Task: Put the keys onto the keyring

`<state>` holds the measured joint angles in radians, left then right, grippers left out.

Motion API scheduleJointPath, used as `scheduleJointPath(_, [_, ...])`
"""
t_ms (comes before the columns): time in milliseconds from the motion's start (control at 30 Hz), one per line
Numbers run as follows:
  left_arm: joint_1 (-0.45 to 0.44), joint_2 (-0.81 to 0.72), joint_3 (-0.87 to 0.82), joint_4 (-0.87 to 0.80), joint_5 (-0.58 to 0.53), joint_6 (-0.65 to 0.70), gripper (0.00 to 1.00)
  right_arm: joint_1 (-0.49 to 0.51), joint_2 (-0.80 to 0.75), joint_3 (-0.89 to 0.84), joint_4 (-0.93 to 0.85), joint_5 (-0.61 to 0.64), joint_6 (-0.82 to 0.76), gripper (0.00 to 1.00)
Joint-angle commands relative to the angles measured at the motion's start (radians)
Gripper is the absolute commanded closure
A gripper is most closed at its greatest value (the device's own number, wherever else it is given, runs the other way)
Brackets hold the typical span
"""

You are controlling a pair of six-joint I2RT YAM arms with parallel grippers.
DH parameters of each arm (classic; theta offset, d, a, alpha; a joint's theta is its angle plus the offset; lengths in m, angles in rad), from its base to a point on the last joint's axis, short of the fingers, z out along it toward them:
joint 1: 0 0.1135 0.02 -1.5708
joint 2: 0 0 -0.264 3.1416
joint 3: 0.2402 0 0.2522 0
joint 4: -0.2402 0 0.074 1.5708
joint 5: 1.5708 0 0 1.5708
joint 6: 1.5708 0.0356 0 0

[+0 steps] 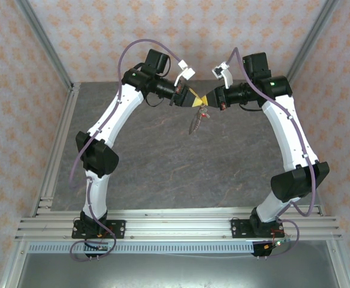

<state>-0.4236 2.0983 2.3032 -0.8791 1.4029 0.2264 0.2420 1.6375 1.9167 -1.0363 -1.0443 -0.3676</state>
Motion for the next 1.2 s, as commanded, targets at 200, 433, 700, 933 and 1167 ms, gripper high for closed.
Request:
scheduleJointPath(200, [-0.010,0.005,0.032,0.000,0.013,-0.006,0.86,0.009,-0.028,-0.005,0.048,-0.025,0.004,1.00])
scheduleJointPath(433, [-0.019,0.005,0.032,-0.001,0.013,-0.002,0.98,0.009,-0.030,-0.008,0.070,-0.034,0.020,1.00])
scheduleJointPath(700, [-0.043,-0.016,-0.003,0.072,-0.072,-0.065,1.00,0.009,-0.048,-0.038,0.181,-0.064,0.110,1.00])
scheduleJointPath(933, [-0.043,-0.152,-0.247,0.552,-0.218,-0.356,1.00,0.002,-0.141,-0.133,0.442,-0.023,0.308,0.76])
scheduleJointPath(1167, [-0.040,-0.256,-0.418,0.953,-0.361,-0.600,1.00,-0.037,-0.303,-0.304,0.728,0.151,0.499,0.66])
